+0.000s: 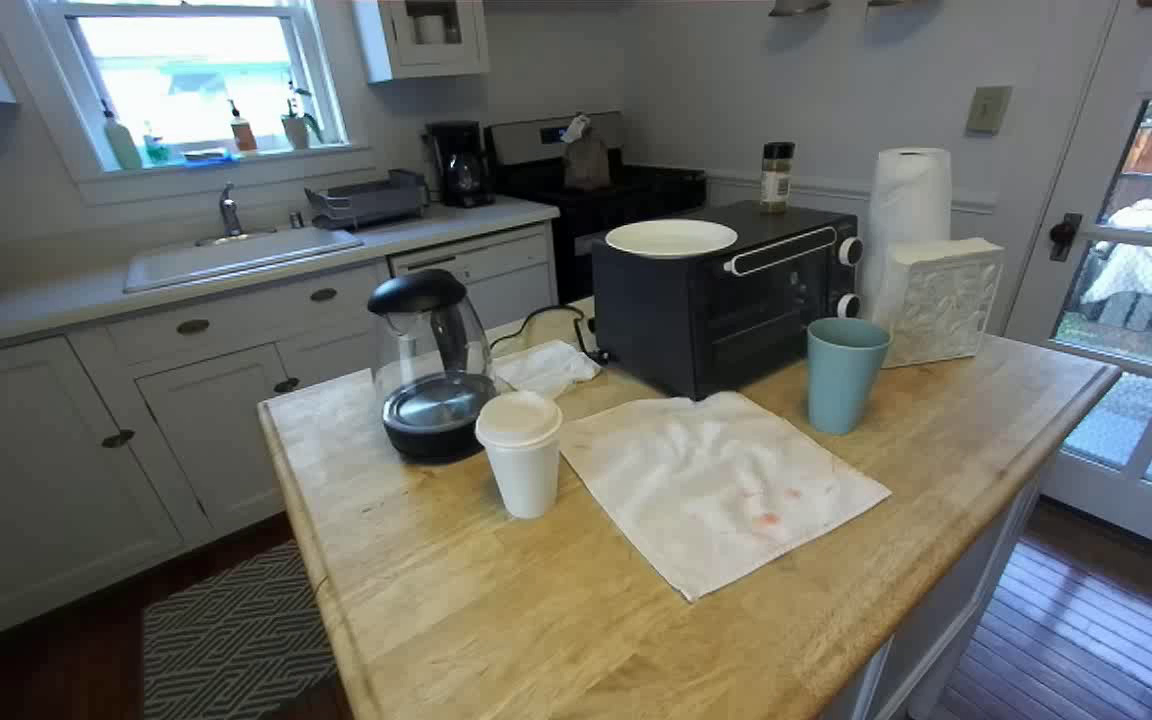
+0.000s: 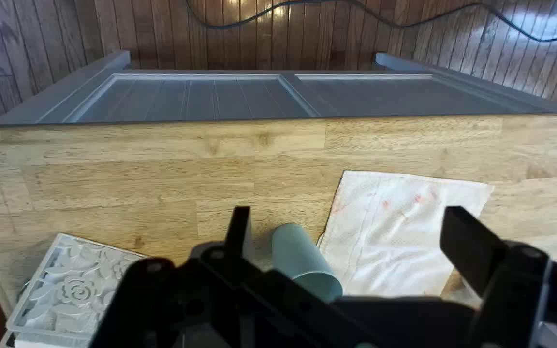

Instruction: Put the plate on the paper towel, then put the grey cup on the plate

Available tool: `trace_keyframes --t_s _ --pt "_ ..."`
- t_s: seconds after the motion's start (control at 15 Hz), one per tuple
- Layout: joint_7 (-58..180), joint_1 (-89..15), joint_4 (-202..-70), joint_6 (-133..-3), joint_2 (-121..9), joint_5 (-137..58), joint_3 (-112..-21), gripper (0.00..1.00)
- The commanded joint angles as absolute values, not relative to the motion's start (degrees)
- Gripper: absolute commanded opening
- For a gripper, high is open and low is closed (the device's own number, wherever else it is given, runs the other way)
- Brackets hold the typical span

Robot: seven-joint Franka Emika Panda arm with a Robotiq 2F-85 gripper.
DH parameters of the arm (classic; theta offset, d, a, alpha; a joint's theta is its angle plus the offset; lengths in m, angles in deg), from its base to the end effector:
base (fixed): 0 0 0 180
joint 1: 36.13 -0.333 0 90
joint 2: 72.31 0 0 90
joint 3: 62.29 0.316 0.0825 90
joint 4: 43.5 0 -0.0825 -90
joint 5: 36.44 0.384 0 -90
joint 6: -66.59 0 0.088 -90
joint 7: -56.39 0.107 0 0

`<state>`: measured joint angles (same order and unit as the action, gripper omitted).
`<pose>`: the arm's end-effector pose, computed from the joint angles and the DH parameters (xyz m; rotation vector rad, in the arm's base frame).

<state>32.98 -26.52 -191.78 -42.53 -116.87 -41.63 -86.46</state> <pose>0.2738 -0.2000 0.4834 -2.9711 0.0717 -0.2011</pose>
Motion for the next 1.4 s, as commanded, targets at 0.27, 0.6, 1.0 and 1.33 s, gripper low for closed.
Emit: trace_keyframes --t_s 0.27,0.6,1.0,1.33 --pt "32.5 -25.8 -191.7 -42.5 -116.6 -41.1 -85.8 1.00" --pt "32.5 -25.8 -191.7 -42.5 -116.6 -41.1 -85.8 1.00" --pt "39.3 -28.9 -193.3 -50.9 -117.7 -44.2 -72.0 1.00" --pt "49.9 -30.0 -194.9 -64.3 -114.6 -52.3 -59.2 1.00"
